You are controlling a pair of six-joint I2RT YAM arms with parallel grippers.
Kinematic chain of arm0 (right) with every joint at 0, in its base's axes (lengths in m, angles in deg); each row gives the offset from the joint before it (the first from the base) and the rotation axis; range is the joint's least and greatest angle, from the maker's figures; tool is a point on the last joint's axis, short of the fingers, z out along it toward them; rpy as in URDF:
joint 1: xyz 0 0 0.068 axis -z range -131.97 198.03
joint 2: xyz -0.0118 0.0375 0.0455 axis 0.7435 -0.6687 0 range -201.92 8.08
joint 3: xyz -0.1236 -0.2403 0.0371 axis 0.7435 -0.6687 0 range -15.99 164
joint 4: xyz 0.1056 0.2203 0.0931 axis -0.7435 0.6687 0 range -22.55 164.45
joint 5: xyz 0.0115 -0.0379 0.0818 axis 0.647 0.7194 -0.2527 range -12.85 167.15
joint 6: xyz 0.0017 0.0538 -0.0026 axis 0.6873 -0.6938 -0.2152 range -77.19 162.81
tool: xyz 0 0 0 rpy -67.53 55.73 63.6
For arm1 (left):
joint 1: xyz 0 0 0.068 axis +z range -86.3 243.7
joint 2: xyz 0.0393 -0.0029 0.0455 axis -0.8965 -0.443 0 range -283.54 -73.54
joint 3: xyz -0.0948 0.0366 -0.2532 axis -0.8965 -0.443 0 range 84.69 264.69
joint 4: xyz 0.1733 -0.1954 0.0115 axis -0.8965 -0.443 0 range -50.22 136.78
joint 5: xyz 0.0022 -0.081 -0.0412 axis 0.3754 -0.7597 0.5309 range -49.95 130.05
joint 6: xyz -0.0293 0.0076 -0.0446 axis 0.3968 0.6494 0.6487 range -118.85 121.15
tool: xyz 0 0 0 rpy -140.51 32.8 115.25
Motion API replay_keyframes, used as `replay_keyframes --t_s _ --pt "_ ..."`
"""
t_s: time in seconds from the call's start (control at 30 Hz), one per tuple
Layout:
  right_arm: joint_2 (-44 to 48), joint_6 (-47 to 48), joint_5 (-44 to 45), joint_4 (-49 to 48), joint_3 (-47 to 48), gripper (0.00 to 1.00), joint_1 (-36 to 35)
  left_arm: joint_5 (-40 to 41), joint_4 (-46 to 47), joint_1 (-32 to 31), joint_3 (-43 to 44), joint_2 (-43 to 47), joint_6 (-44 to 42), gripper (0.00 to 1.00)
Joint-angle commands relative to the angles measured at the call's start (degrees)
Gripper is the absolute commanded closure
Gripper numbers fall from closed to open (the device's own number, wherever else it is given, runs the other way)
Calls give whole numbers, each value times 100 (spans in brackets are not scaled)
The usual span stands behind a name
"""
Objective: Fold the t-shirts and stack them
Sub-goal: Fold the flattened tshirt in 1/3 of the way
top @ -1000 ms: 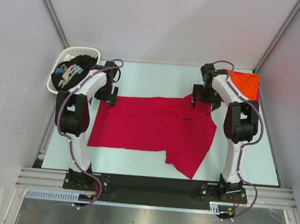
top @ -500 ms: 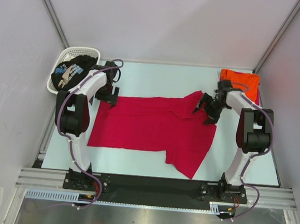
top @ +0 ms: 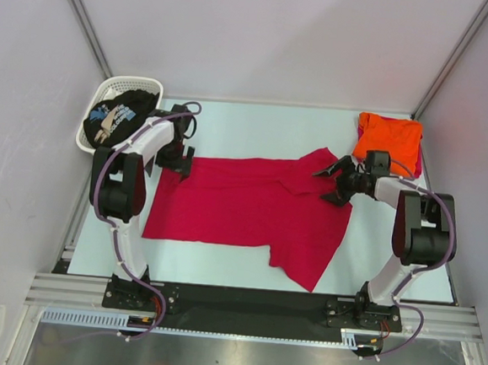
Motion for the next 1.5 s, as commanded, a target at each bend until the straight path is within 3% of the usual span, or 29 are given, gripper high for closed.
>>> replay_keyframes --t_s 0.0,0.1,0.5,0.57,0.93,1.47 --pt "-12 -576 -369 -1197 -49 18 -154 -95 114 -30 -58 361 -111 0" --pt "-223 -778 -369 -1620 -129 20 -328 -113 122 -39 -41 343 -120 0" --pt "-935 -928 -324 -1456 424 26 -874 -130 140 -30 -103 352 -129 0" --pt "-909 -841 -413 -1063 556 30 -866 -122 140 -30 -94 369 -129 0" --pt "-461 21 220 697 953 30 -1006 -209 158 -13 3 246 -147 0" --pt "-794 -58 360 197 680 32 -1007 -262 140 -13 29 176 -155 0"
